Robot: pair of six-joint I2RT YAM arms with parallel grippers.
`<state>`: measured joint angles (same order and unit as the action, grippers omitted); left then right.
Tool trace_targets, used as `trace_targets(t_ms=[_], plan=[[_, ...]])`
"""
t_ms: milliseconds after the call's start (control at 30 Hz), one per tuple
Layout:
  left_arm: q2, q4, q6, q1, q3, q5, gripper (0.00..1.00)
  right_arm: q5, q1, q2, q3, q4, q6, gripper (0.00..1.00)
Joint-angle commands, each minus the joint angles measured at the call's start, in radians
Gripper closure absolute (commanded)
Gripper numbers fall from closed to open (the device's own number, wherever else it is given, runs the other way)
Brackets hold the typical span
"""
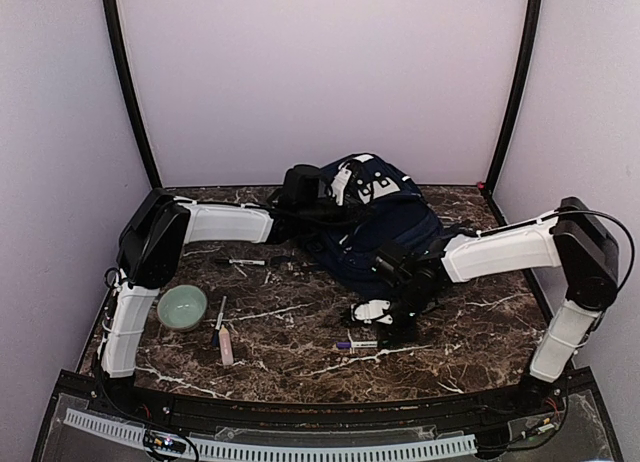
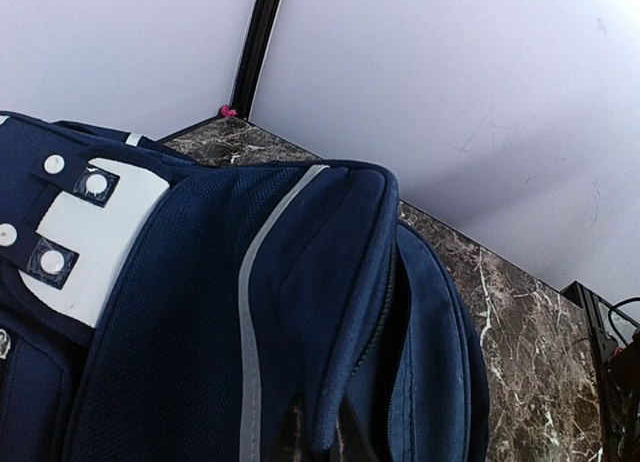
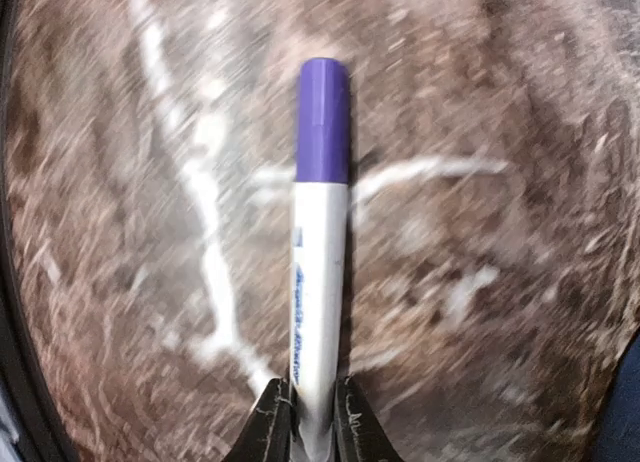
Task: Pack the student bag
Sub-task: Move the pen to the center of the board, then pick up the pen from the center of the board.
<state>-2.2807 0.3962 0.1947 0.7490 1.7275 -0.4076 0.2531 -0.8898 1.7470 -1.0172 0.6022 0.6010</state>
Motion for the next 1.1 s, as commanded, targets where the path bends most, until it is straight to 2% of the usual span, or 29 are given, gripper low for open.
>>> trace_targets(t_ms=[0,133,267,300,400,500,600,833,1067], plan=[[0.073,-0.003,-0.012,-0.021,-0.042,-0.024,1.0,-0.034,-0.005,-0.107,0.057,0.099,0.043,0.79],[0.087,-0.078,-0.005,-0.02,-0.052,-0.019,1.0,-0.102,-0.01,-0.187,0.071,0.028,-0.041,0.58],[0.098,-0.205,-0.09,-0.008,-0.014,0.023,1.0,-0.146,-0.063,-0.181,0.036,0.039,-0.055,0.55],[0.103,-0.216,-0.091,-0.003,-0.003,0.051,1.0,-0.14,-0.073,-0.176,0.035,0.039,-0.049,0.55],[0.111,-0.192,-0.037,0.0,0.022,0.007,1.0,-0.134,-0.1,-0.128,0.029,0.037,-0.044,0.57],[0.113,-0.274,-0.046,0.008,0.058,-0.026,1.0,-0.141,-0.117,-0.066,0.0,0.042,-0.046,0.61],[0.148,-0.282,-0.091,0.02,0.021,0.031,1.0,-0.151,-0.125,-0.013,-0.033,0.035,-0.051,0.65],[0.173,-0.359,-0.109,0.034,0.074,0.064,1.0,-0.207,-0.131,0.039,-0.033,0.011,-0.047,0.71],[0.266,-0.31,-0.063,0.035,-0.085,0.06,1.0,-0.238,-0.161,0.076,-0.045,0.051,-0.039,0.76]])
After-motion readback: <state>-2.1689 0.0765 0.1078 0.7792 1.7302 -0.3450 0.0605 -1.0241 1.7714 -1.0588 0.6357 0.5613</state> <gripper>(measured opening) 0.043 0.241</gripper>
